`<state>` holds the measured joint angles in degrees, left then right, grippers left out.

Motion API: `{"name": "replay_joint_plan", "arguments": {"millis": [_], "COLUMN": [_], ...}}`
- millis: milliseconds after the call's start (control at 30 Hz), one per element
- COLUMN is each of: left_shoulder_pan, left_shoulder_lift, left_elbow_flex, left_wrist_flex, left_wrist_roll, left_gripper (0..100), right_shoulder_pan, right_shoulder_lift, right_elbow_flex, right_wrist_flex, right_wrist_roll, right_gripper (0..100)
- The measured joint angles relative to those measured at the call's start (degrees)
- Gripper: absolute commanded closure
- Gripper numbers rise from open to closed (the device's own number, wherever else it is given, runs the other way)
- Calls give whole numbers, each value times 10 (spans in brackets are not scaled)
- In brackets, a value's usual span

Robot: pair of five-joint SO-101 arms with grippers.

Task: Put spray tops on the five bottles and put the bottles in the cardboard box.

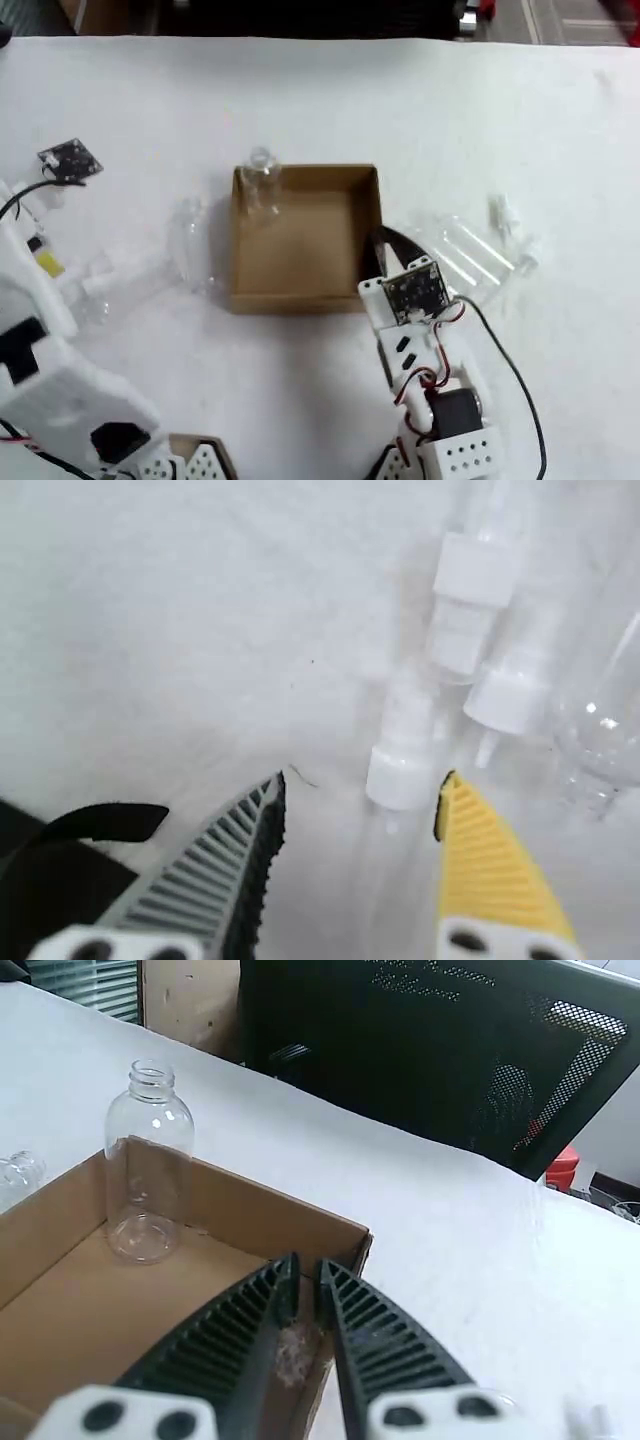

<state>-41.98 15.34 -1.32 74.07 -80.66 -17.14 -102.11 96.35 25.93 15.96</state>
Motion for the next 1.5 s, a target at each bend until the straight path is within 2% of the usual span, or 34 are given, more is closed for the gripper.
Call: {"name": "replay_joint_plan", "arguments": {"millis": [200, 633, 867, 1033, 1267, 1500], "left_shoulder_pan": [0, 9, 9, 9, 9, 9], "left_shoulder_lift": [66, 76, 76, 76, 76, 76], "left_elbow_flex": [-21, -12, 46, 60, 78, 78], "left_wrist_flex": [0, -1, -61, -72, -72, -72], "left_wrist_roll": [-47, -50, -50, -50, -50, -54], "left_gripper": [768, 771, 771, 771, 906, 975], "right_shoulder_pan": [0, -2, -2, -2, -2, -2], "right_shoulder_lift": [0, 0, 0, 0, 0, 0], "right_elbow_flex": [0, 0, 0, 0, 0, 0], "right_wrist_flex": [0, 0, 0, 0, 0, 0], "right_wrist_roll": [0, 0, 0, 0, 0, 0], "right_gripper": [978, 978, 978, 978, 978, 978]}}
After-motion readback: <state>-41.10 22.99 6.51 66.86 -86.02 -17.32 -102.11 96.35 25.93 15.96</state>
